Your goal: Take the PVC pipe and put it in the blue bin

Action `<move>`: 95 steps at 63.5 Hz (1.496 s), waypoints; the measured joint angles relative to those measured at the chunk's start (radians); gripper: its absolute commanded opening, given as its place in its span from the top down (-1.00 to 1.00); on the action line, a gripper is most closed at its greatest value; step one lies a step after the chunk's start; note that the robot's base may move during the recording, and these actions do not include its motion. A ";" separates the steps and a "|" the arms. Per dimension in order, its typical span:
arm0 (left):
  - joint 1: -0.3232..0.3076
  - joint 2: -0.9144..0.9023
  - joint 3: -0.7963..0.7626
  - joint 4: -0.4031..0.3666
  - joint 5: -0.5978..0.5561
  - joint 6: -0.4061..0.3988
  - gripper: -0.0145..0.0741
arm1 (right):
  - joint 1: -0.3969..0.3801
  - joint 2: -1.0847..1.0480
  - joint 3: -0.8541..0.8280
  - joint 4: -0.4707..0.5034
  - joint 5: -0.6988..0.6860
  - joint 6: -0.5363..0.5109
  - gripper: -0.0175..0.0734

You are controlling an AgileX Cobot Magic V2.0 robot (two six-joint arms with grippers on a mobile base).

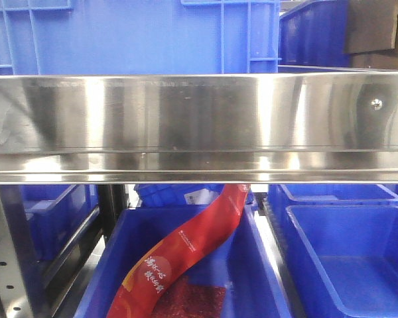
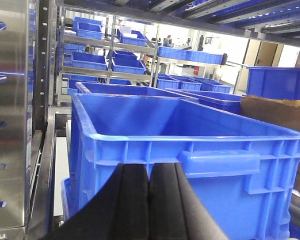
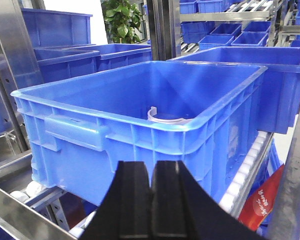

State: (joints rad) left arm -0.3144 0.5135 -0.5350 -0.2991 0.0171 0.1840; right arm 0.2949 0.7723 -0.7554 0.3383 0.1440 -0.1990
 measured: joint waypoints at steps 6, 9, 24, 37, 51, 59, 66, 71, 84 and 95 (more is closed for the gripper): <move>0.000 0.000 0.000 0.000 0.000 0.000 0.92 | 0.000 0.000 0.000 0.000 0.000 0.000 0.98; 0.000 0.000 0.000 0.000 0.000 0.000 0.92 | 0.000 0.000 0.000 0.000 0.000 0.000 0.98; 0.000 0.000 0.000 0.000 0.000 0.000 0.92 | -0.010 -0.072 0.119 -0.042 -0.121 0.000 0.98; 0.000 0.000 0.000 0.000 0.000 0.000 0.92 | -0.189 -0.307 0.383 -0.125 -0.164 0.000 0.98; 0.000 0.000 0.000 0.000 0.000 0.000 0.92 | -0.387 -0.553 0.631 -0.146 -0.164 0.000 0.98; 0.000 0.000 0.000 0.000 0.000 0.000 0.92 | -0.440 -0.683 0.727 -0.146 -0.164 0.000 0.98; 0.000 0.000 0.000 0.000 0.000 0.000 0.92 | -0.454 -0.757 0.753 -0.160 -0.144 0.003 0.98; 0.000 0.000 0.000 0.000 0.000 0.000 0.92 | -0.459 -0.766 0.753 -0.197 -0.144 0.042 0.98; 0.000 0.000 0.000 0.000 0.000 0.000 0.92 | -0.460 -0.769 0.753 -0.244 -0.144 0.120 0.98; 0.000 0.000 0.000 0.000 0.000 0.000 0.92 | -0.460 -0.769 0.753 -0.248 -0.144 0.128 0.98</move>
State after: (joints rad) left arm -0.3144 0.5135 -0.5350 -0.2991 0.0171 0.1840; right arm -0.1655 0.0038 -0.0025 0.0902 0.0000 -0.0709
